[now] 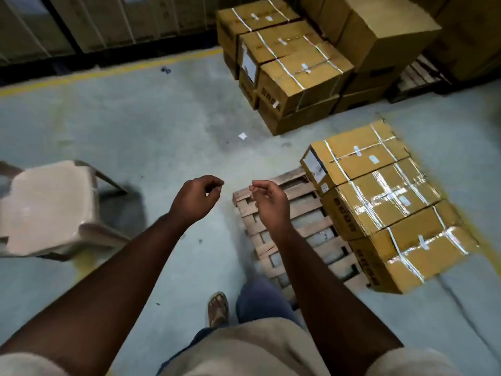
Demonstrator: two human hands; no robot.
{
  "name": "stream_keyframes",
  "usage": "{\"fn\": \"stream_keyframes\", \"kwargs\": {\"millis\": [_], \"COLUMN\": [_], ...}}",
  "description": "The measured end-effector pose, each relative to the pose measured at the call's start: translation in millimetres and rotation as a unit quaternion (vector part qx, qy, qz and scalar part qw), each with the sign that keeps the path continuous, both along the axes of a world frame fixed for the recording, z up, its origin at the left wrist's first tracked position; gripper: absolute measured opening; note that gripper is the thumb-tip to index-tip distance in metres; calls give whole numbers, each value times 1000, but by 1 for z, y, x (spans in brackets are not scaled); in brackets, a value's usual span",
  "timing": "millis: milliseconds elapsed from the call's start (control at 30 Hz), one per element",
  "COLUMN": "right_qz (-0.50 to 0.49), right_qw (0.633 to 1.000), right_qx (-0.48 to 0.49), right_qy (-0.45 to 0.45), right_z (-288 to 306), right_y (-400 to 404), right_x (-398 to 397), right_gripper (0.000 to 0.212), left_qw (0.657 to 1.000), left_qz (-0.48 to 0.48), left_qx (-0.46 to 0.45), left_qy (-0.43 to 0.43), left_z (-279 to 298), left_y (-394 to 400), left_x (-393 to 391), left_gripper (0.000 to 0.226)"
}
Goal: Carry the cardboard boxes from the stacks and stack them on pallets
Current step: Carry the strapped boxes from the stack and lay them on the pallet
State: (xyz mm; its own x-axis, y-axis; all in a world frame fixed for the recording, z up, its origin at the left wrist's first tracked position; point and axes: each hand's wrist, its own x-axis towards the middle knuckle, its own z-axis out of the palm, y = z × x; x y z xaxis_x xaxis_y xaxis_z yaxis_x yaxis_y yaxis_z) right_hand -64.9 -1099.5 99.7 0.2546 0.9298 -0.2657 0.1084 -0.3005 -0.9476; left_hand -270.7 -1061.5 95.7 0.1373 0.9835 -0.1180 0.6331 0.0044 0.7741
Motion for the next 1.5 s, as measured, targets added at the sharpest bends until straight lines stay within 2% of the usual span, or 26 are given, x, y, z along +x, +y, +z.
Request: {"fn": "stream_keyframes", "kwargs": {"millis": [200,333,433,667,800,1067,1367,1500], "right_qz": [3,0,-30,-24,-45,-99,-138,-166], "right_qw": [998,999,999,999,998,993,988,980], "right_qx": [-21,-15,-16,-9,3,-18,-63,-76], "right_qy": [52,45,36,30,50,64,45,77], "right_z": [13,5,0,1,11,-16,-32,-30], "right_y": [72,142,209,398,484,666,885,974], "right_x": [-50,-67,-75,-105,-114,-124,-148,-131], "right_gripper": [17,12,19,13,12,12,15,15], "left_qw": [998,998,999,999,999,998,993,986], "left_qz": [36,34,14,9,28,-4,-81,-139], "left_qx": [2,-4,-10,-6,-14,-63,-86,-90], "left_qy": [-42,-44,-33,-32,-35,-25,-7,13], "left_z": [7,-3,-8,9,12,-30,-42,-35], "left_y": [64,137,217,413,494,690,952,1063], "left_x": [-56,-88,-102,-126,-147,-161,-159,-126], "left_gripper": [17,15,17,17,16,14,15,14]}}
